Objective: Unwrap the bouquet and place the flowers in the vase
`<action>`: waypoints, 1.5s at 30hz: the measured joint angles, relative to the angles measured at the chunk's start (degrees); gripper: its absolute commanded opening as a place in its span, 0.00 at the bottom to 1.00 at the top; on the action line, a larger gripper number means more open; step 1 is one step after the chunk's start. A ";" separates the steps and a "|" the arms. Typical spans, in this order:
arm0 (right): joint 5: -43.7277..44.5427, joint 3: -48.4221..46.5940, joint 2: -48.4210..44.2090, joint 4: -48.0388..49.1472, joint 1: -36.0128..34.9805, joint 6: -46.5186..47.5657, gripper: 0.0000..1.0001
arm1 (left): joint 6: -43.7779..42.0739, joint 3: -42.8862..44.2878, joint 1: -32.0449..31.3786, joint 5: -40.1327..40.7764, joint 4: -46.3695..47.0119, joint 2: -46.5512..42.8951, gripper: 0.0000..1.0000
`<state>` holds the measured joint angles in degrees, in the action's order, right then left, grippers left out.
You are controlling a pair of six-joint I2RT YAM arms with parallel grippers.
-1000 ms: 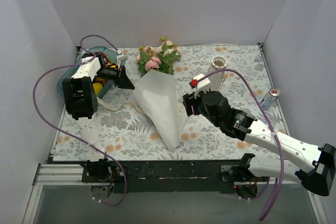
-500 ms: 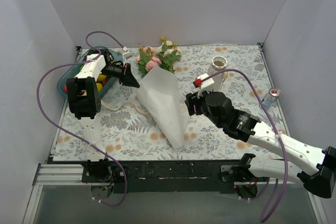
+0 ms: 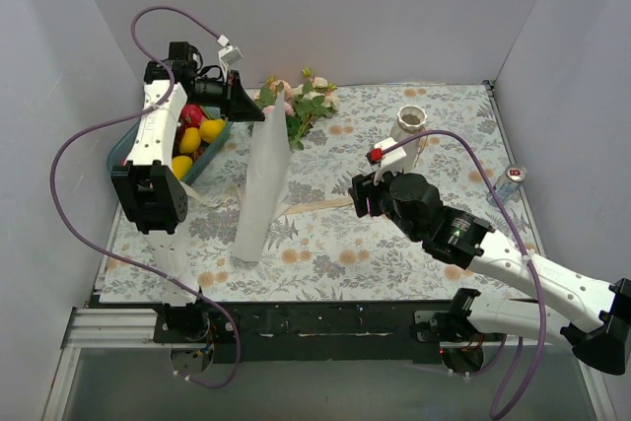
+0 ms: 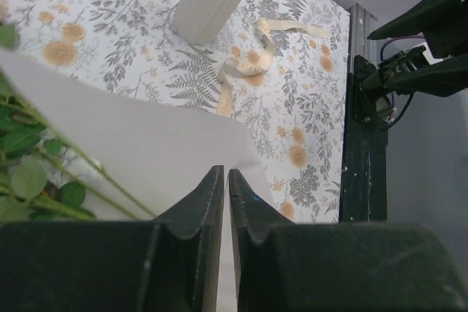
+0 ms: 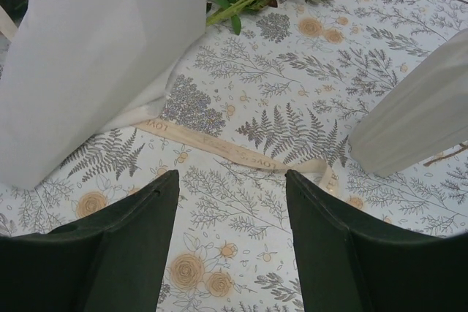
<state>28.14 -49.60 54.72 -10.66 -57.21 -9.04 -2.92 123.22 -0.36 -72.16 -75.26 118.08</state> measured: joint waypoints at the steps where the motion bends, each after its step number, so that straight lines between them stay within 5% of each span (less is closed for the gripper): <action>1: 0.02 0.00 0.00 -0.04 -0.04 0.00 0.67 | 1.16 -0.28 -0.76 0.15 0.83 -0.87 0.12; 7: 0.26 0.00 -0.07 -1.42 -0.31 -0.02 0.67 | 8.11 -3.96 -8.76 3.08 6.47 -4.61 0.12; 11: 0.66 0.00 -0.17 -2.36 -0.35 -0.09 0.68 | 13.29 -4.17 -14.08 5.55 10.05 -4.68 0.22; 13: 1.05 0.00 -0.37 -2.95 -0.39 -0.22 0.68 | 16.00 -3.32 -15.06 6.49 11.37 -4.68 0.40; 15: 1.51 0.00 -0.39 -3.08 -0.52 -0.26 0.70 | 17.97 -2.12 -14.93 7.93 12.70 -4.70 0.74; 20: 2.25 0.00 -0.35 -3.48 -0.74 -0.46 0.72 | 21.07 -3.48 -13.42 14.93 16.20 -7.08 0.85; 31: 8.00 -1.20 6.51 -4.42 -8.68 0.04 0.75 | 18.97 -25.05 5.95 26.97 21.66 -18.16 0.84; 36: 10.95 -3.96 12.09 -4.44 -13.90 1.11 0.76 | 17.25 -37.70 6.38 28.76 23.32 -18.23 0.89; 45: 13.68 -5.66 12.96 -4.44 -17.31 1.60 0.76 | 21.31 -36.81 6.43 30.56 31.26 -12.63 0.96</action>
<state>41.82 -55.27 67.68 -15.09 -74.52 -7.44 18.39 86.41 6.07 -41.60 -44.01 105.45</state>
